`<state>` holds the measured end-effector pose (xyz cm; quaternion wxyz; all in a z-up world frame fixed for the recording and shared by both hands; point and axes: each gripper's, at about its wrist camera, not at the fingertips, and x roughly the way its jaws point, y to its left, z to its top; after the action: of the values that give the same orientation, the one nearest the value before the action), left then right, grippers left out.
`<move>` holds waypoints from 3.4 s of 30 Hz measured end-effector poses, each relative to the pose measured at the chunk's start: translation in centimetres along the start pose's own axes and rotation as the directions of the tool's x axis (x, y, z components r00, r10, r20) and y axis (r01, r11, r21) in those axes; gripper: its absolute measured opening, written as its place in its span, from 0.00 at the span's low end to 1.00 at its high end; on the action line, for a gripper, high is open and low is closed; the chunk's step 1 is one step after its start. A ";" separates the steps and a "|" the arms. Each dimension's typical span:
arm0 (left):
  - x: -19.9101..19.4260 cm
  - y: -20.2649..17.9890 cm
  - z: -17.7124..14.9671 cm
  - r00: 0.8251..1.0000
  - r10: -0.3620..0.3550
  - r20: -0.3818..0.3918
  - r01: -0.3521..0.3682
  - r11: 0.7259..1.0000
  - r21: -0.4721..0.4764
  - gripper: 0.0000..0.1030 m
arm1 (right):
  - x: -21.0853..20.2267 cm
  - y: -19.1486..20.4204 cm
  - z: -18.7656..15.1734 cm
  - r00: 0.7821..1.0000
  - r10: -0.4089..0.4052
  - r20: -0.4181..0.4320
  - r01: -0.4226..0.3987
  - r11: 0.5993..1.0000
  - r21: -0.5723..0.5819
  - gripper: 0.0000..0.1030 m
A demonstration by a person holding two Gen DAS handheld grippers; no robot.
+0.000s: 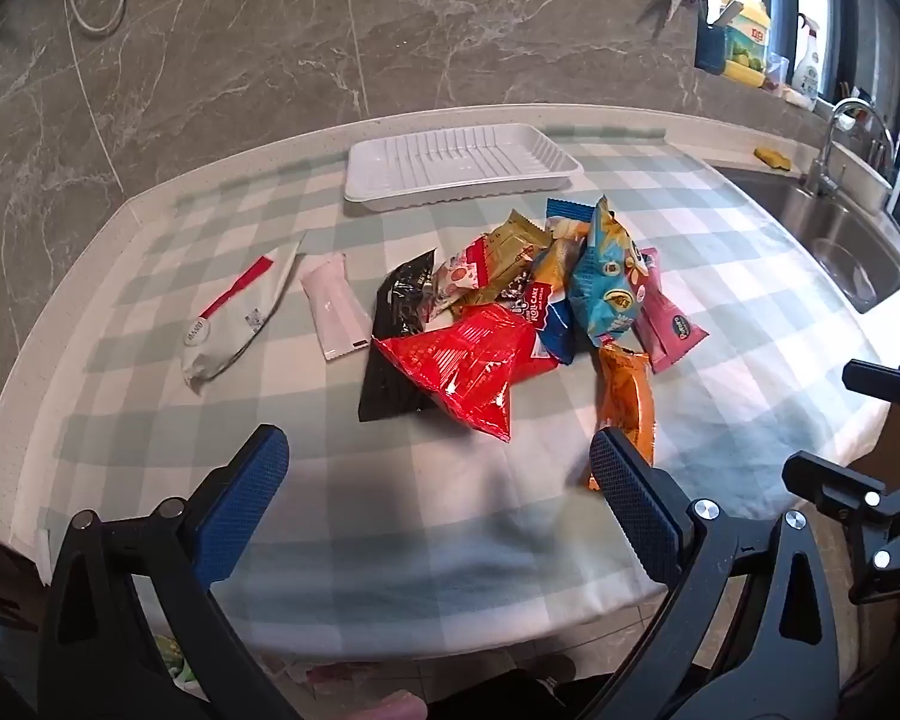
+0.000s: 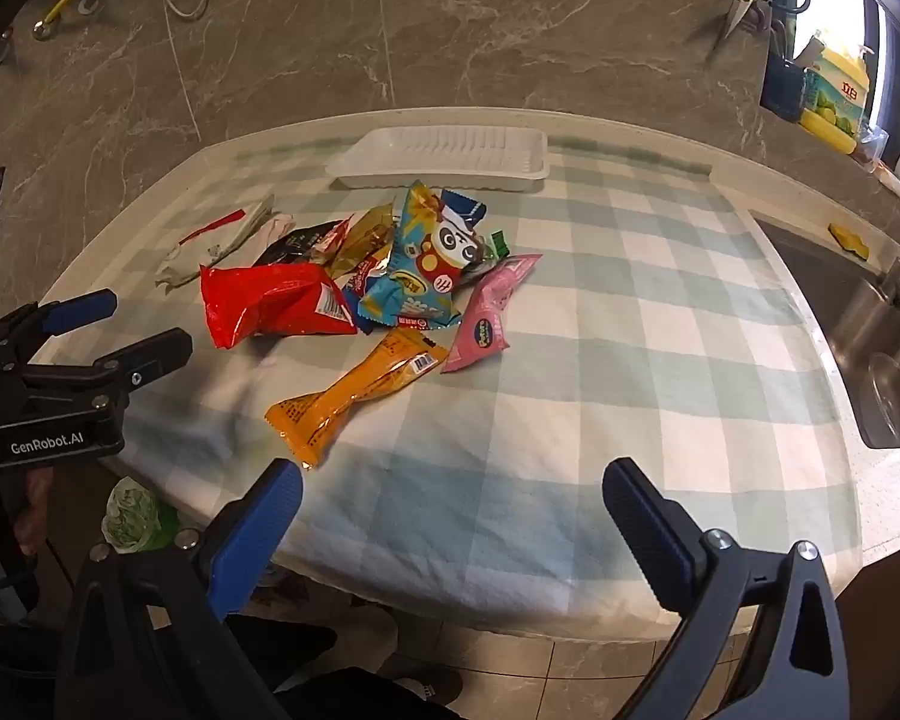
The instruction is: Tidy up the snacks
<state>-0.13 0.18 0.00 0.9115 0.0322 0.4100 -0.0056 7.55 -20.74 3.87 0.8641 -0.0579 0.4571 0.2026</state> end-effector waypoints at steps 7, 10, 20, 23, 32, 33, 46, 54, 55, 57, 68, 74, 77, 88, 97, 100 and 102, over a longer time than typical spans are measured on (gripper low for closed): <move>0.5 -1.0 -0.1 1.000 0.018 -0.022 -0.018 1.000 0.022 0.99 | -0.1 -0.3 0.2 1.000 0.018 0.002 -0.018 1.000 0.011 0.99; 1.2 -0.5 0.0 0.999 0.022 -0.033 -0.022 1.000 0.006 0.99 | 0.1 -0.3 0.0 1.000 0.022 -0.003 -0.022 1.000 0.017 0.99; 1.4 -0.7 0.4 0.999 0.023 -0.046 -0.023 1.000 -0.001 0.99 | 0.8 -1.5 0.2 0.998 0.055 -0.014 -0.054 0.997 0.053 0.99; 1.4 -0.6 0.3 0.999 0.022 -0.047 -0.022 1.000 0.001 0.99 | 0.8 -1.6 0.2 0.998 0.057 -0.011 -0.057 0.997 0.053 0.99; 1.6 -0.7 0.5 0.998 0.025 -0.052 -0.025 1.000 0.002 0.99 | 0.8 -1.6 0.4 0.998 0.059 -0.010 -0.059 0.997 0.055 0.99; 1.6 -0.7 0.5 0.998 0.026 -0.051 -0.026 1.000 0.002 0.99 | 0.8 -1.6 0.4 0.998 0.060 -0.011 -0.059 0.997 0.054 0.99; 1.3 -0.7 0.6 0.999 0.027 -0.040 -0.026 1.000 0.007 0.99 | 0.8 -1.6 0.6 0.998 0.062 -0.008 -0.061 0.997 0.054 0.99; 1.2 -0.5 0.6 0.999 0.030 -0.037 -0.030 1.000 0.004 0.99 | 0.8 -1.4 0.7 0.998 0.061 -0.007 -0.060 0.997 0.054 0.99; 1.2 -0.6 0.6 0.999 0.032 -0.037 -0.031 0.999 0.005 0.99 | 0.8 -1.3 0.7 0.998 0.061 -0.008 -0.060 0.997 0.055 0.99; 1.1 -0.5 0.6 0.999 0.032 -0.037 -0.032 0.999 0.003 0.99 | 0.8 -1.2 0.7 0.998 0.061 -0.008 -0.061 0.997 0.055 0.99; 1.0 -0.4 0.5 0.999 0.035 -0.035 -0.035 0.999 0.002 0.99 | 0.7 -0.9 0.6 0.998 0.065 -0.005 -0.065 0.997 0.050 0.99; 0.7 -0.1 0.3 0.999 0.037 -0.031 -0.037 0.999 -0.002 0.99 | 0.6 -0.5 0.5 0.998 0.068 -0.002 -0.068 0.996 0.049 0.99; 0.5 0.0 0.3 0.999 0.038 -0.028 -0.038 0.999 -0.002 0.99 | 0.6 -0.5 0.5 0.998 0.067 -0.001 -0.067 0.997 0.047 0.99; 0.0 1.7 0.5 0.997 0.069 -0.019 -0.069 0.998 0.004 0.99 | 0.9 0.2 0.9 0.995 0.098 -0.011 -0.098 0.994 0.057 0.99; 0.4 6.7 2.0 0.990 0.142 -0.016 -0.143 0.990 -0.011 0.99 | 2.6 1.0 2.1 0.984 0.174 -0.039 -0.169 0.980 0.105 0.99; 1.1 8.9 2.9 0.985 0.173 -0.017 -0.174 0.985 -0.012 0.99 | 3.6 1.5 2.5 0.978 0.200 -0.059 -0.191 0.973 0.131 0.99; 1.8 10.4 3.6 0.984 0.178 -0.025 -0.179 0.984 -0.015 0.99 | 4.5 1.7 2.7 0.971 0.226 -0.074 -0.213 0.965 0.155 0.99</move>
<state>4.16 10.36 1.63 0.9036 0.0611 0.4164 0.0799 11.17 -17.07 1.96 0.8166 0.0475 0.5131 0.2603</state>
